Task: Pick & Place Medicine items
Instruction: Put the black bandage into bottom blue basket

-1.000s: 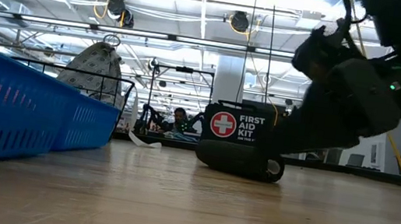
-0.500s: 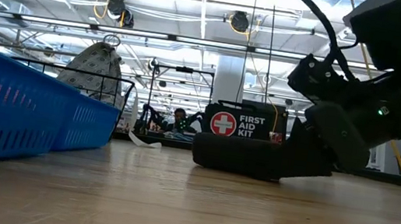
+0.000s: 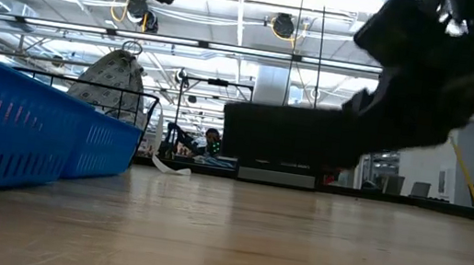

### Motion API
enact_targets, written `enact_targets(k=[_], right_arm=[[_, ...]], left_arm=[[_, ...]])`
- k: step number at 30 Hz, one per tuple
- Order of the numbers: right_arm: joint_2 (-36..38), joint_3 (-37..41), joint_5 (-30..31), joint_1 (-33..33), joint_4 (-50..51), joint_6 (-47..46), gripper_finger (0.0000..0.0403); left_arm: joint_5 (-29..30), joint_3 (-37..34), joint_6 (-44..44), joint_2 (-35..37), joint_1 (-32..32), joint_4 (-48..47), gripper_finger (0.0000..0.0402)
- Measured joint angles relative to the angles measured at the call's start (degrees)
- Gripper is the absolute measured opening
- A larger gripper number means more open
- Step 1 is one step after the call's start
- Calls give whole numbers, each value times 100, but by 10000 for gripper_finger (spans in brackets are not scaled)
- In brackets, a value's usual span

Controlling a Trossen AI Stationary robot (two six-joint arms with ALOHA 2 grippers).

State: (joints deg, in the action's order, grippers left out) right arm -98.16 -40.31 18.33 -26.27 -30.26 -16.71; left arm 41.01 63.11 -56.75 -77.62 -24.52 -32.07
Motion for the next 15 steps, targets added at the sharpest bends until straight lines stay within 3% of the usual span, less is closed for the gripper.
enact_targets(k=[3, 7, 15], right_arm=[[388, -1, -651, 86, 155, -67, 44], [665, -1, -791, 113, 429, -98, 45], [679, 4, -807, 205, 529, -103, 49]], left_arm=[[-1119, 0, 315, 0, 325, 299, 225], [-2534, 40, 1103, -197, 723, 1128, 225], [-3558, 1110, 2663, -1263, 727, 1018, 225]])
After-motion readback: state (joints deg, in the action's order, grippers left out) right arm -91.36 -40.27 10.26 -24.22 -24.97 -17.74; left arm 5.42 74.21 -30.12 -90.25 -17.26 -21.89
